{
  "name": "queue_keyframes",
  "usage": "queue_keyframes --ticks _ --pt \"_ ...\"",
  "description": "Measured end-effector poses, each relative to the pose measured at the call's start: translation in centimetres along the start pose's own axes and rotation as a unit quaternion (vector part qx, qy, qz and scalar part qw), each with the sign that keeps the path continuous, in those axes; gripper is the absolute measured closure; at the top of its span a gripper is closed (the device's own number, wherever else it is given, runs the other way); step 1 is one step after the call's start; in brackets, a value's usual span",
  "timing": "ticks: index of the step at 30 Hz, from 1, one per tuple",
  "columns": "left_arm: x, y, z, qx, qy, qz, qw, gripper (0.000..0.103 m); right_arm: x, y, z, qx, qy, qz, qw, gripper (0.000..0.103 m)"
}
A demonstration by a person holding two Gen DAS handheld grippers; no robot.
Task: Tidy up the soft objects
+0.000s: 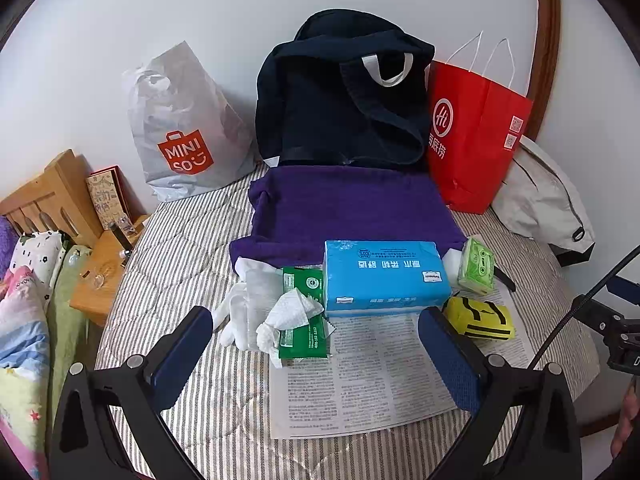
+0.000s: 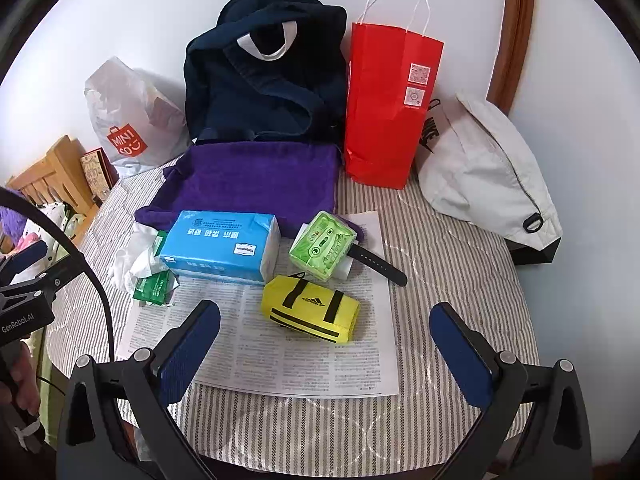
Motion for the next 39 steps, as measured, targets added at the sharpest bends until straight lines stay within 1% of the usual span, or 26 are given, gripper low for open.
queue_keyframes --ticks 39 --pt "-0.41 0.18 -0.11 0.005 0.002 0.004 1.0000 0.000 -0.02 -0.27 0.07 0.001 0.002 -0.002 1.000 0.000"
Point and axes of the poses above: each gripper's, at about its wrist camera, not at the fingertips, and x roughly the way its jaws point, z to its right, y to its top, the point moved 6 cm from there along x, roughly the way its jaws point, and after that the axes turned 14 degrees about z, right-handed, at the moved point
